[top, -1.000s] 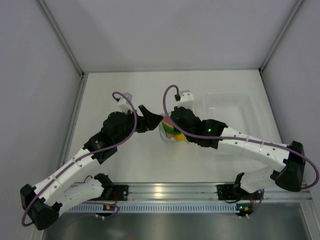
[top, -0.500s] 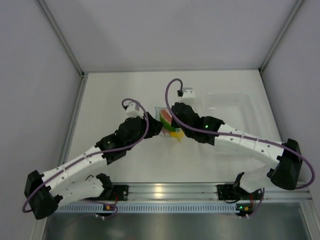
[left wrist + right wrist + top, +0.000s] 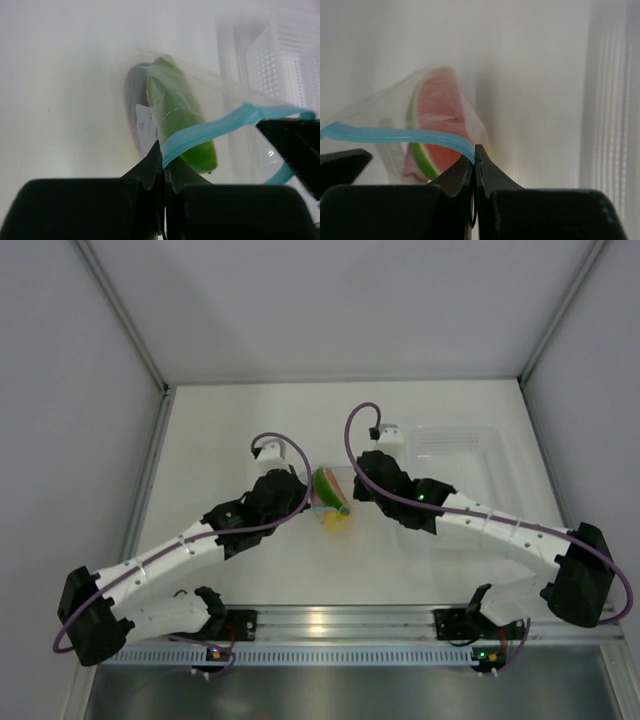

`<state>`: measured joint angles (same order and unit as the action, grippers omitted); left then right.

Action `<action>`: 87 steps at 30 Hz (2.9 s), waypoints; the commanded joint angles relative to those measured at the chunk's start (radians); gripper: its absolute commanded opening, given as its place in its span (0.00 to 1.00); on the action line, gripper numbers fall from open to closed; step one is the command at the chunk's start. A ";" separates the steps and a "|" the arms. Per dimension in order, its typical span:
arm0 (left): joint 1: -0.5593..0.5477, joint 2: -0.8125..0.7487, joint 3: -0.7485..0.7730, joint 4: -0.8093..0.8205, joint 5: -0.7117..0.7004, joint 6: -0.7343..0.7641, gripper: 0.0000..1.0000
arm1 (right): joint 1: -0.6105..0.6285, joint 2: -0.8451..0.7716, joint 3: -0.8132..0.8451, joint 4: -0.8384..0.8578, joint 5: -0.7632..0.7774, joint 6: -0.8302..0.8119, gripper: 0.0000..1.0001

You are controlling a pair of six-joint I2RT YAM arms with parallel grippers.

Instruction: Open the zip-top bag and remove the fake food

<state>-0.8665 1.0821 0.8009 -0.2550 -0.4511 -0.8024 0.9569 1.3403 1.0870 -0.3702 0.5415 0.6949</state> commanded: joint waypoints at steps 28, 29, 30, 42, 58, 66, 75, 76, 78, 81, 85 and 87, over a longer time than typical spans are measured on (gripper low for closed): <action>-0.020 0.298 0.351 -0.142 0.157 0.180 0.00 | -0.153 -0.360 -0.276 0.070 -0.273 -0.046 0.32; -0.022 0.303 0.353 -0.138 0.150 0.174 0.00 | -0.153 -0.360 -0.238 0.051 -0.270 -0.054 0.32; -0.022 0.305 0.351 -0.136 0.143 0.160 0.00 | -0.155 -0.360 -0.220 0.018 -0.268 -0.066 0.33; -0.052 0.329 0.385 -0.133 0.065 0.022 0.00 | -0.070 -0.325 -0.098 0.010 -0.338 -0.054 0.27; -0.071 0.331 0.377 -0.133 0.031 -0.139 0.00 | -0.026 -0.167 -0.104 0.014 -0.226 -0.061 0.33; -0.080 0.286 0.328 -0.133 0.011 -0.179 0.00 | -0.070 -0.007 -0.065 0.070 -0.230 -0.083 0.48; -0.080 0.268 0.290 -0.128 0.015 -0.184 0.00 | -0.075 0.082 -0.070 0.140 -0.284 -0.070 0.59; -0.080 0.266 0.285 -0.124 0.020 -0.182 0.00 | -0.075 0.083 -0.079 0.155 -0.310 -0.071 0.59; -0.080 0.266 0.279 -0.106 0.041 -0.178 0.00 | -0.079 0.097 -0.088 0.178 -0.325 -0.072 0.59; -0.080 0.262 0.268 -0.084 0.054 -0.172 0.00 | -0.083 0.125 -0.090 0.172 -0.307 -0.084 0.58; -0.077 0.243 0.248 -0.075 0.040 -0.173 0.00 | -0.093 0.137 -0.105 0.175 -0.310 -0.104 0.58; -0.074 0.233 0.233 -0.075 0.032 -0.181 0.00 | -0.093 0.141 -0.116 0.174 -0.308 -0.118 0.59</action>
<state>-0.9424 1.3701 1.0500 -0.4057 -0.4088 -0.9707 0.8730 1.4731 0.9810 -0.2642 0.2420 0.6056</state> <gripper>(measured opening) 0.016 0.584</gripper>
